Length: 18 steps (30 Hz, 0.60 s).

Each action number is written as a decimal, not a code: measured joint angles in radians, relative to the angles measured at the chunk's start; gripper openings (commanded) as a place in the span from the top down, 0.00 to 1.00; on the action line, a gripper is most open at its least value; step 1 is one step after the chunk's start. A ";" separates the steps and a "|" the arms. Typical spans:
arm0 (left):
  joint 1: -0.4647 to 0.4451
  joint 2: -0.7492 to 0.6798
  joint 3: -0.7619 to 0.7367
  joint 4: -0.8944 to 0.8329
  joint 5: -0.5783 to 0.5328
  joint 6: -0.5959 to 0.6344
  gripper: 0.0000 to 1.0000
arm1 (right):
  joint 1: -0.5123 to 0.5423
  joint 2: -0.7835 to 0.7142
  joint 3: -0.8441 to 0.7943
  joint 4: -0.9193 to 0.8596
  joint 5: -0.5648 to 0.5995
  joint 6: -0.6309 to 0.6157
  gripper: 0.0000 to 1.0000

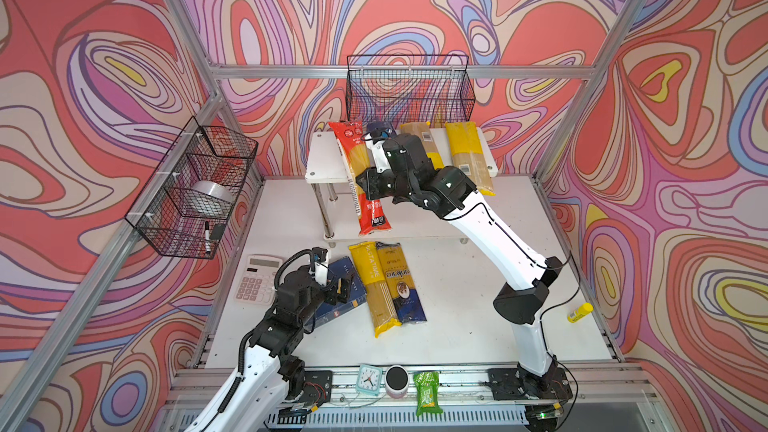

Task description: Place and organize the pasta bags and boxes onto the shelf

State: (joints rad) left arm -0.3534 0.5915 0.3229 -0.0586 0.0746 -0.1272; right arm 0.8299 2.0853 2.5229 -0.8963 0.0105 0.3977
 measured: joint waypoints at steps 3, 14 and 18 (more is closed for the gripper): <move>0.000 0.000 0.000 0.000 0.000 0.000 0.00 | -0.002 0.012 0.000 0.026 -0.007 0.003 0.95; 0.000 -0.023 -0.001 -0.001 0.013 0.000 0.00 | -0.051 0.024 0.021 0.131 -0.030 0.014 0.95; 0.000 -0.036 -0.002 0.013 0.067 -0.034 0.00 | -0.058 0.040 0.043 0.154 -0.037 0.016 0.94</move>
State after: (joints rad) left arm -0.3534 0.5552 0.3214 -0.0452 0.1417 -0.1616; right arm 0.7715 2.1250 2.5660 -0.7418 -0.0269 0.4137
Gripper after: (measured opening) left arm 0.994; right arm 0.181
